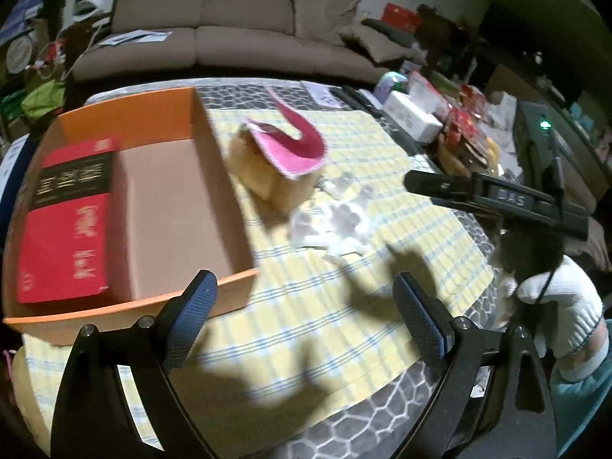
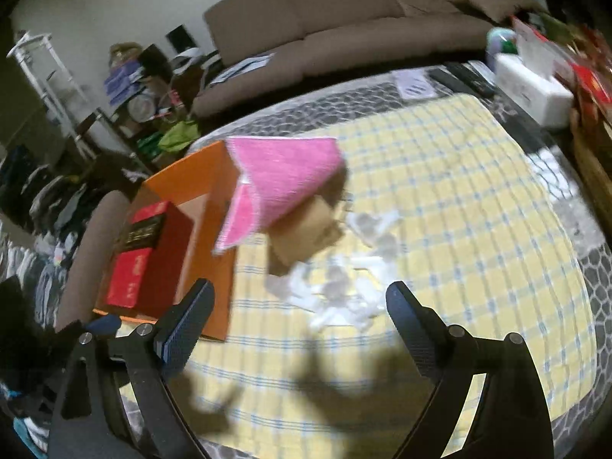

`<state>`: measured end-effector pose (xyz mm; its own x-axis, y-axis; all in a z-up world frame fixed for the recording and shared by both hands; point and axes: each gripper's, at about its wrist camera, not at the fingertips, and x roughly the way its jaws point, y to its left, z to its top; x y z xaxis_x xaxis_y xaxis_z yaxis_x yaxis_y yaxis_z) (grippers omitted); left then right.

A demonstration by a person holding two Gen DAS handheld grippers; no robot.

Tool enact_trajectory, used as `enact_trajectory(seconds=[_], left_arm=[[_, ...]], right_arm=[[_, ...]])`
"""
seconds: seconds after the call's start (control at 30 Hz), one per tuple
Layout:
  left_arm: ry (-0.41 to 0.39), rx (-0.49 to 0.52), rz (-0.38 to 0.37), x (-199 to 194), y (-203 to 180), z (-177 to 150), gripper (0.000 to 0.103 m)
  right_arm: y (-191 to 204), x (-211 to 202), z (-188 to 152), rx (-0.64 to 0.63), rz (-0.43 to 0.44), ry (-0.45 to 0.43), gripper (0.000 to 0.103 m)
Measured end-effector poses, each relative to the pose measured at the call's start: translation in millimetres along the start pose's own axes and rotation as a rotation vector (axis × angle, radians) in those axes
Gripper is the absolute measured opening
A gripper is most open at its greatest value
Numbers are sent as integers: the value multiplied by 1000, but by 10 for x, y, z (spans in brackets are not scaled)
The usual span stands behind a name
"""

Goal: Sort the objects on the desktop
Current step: 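Grasp a white pipe connector with the left tool while the right tool grasps another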

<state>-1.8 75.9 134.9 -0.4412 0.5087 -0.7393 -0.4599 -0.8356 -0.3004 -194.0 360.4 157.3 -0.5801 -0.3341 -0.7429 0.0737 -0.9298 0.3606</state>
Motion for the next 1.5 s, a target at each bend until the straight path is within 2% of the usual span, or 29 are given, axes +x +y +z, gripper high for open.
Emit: enact_trajectory(seconds=[0.17, 0.3, 0.37, 0.43, 0.6, 0.77, 1.17, 1.23, 1.3, 1.5], left_arm=[[3, 50, -6, 281, -273, -7, 93], [6, 77, 15, 547, -438, 14, 92], [-3, 95, 47, 667, -484, 36, 92], [-10, 110, 70, 755, -520, 54, 92], [-30, 140, 122, 977, -576, 82, 87], [-44, 126, 136, 1107, -550, 113, 86], [-38, 62, 130, 1356, -358, 185, 86], [-34, 38, 113, 1389, -312, 193, 86], [-32, 31, 119, 1421, -283, 202, 80], [-46, 3, 118, 1473, -213, 204, 73]], right_arm=[[-317, 97, -63, 54, -25, -5, 92], [-546, 224, -90, 97, -37, 0, 86], [-617, 285, -84, 101, -42, 1, 80], [-677, 364, -76, 90, -50, 8, 69], [-739, 537, -39, 37, -78, 19, 61], [-716, 658, 30, -45, -96, 26, 52], [-621, 929, 151, -122, -82, 46, 51], [-624, 979, 165, -122, -77, 56, 42], [-642, 1030, 172, -112, -66, 65, 36], [-681, 1055, 166, -96, -53, 63, 35]])
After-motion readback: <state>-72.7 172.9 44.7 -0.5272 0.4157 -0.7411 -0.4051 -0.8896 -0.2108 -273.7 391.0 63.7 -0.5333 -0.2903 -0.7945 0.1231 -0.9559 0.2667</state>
